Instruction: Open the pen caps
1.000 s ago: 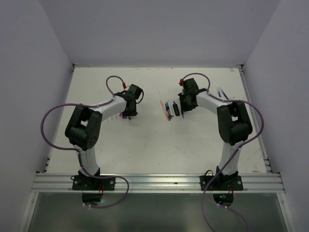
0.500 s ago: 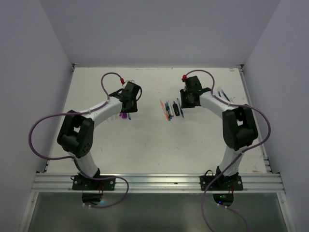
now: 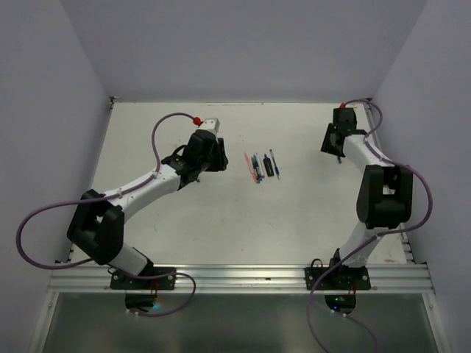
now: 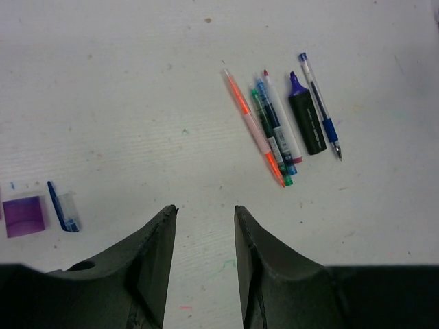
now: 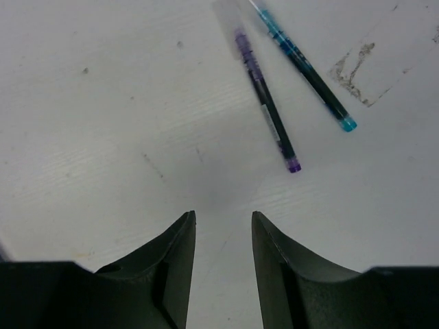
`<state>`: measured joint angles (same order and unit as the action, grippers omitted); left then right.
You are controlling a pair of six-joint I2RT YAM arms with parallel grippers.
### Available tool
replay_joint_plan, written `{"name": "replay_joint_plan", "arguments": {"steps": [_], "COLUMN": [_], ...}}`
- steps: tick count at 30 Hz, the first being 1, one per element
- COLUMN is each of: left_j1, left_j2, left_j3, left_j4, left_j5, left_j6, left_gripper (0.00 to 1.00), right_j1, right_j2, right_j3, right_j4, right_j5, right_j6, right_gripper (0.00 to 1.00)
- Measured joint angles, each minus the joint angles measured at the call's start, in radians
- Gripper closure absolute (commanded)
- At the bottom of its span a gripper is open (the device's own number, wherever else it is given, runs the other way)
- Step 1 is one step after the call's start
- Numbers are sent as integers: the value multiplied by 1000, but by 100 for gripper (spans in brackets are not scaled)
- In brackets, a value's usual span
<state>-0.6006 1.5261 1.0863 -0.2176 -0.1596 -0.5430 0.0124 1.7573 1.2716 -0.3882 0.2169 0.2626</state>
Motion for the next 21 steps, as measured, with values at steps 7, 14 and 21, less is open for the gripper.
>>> {"name": "replay_joint_plan", "arguments": {"steps": [7,14,21], "left_j1": [0,0,0], "left_j2": [-2,-2,20], "left_j3": [-66,-102,-103], "left_j4": [88,140,179], "left_j5": [86,119,142], "left_j6": [18,32,32], "left_gripper": [57,56,56], "right_j1": [-48,-74,-128], "right_j2": [135,188,208], "right_j3": [71,91,93], "right_j4": [-1,11,37], "right_j5": [29,32,22], "right_j6": [10,13,12], "right_gripper": [46,45,45]}}
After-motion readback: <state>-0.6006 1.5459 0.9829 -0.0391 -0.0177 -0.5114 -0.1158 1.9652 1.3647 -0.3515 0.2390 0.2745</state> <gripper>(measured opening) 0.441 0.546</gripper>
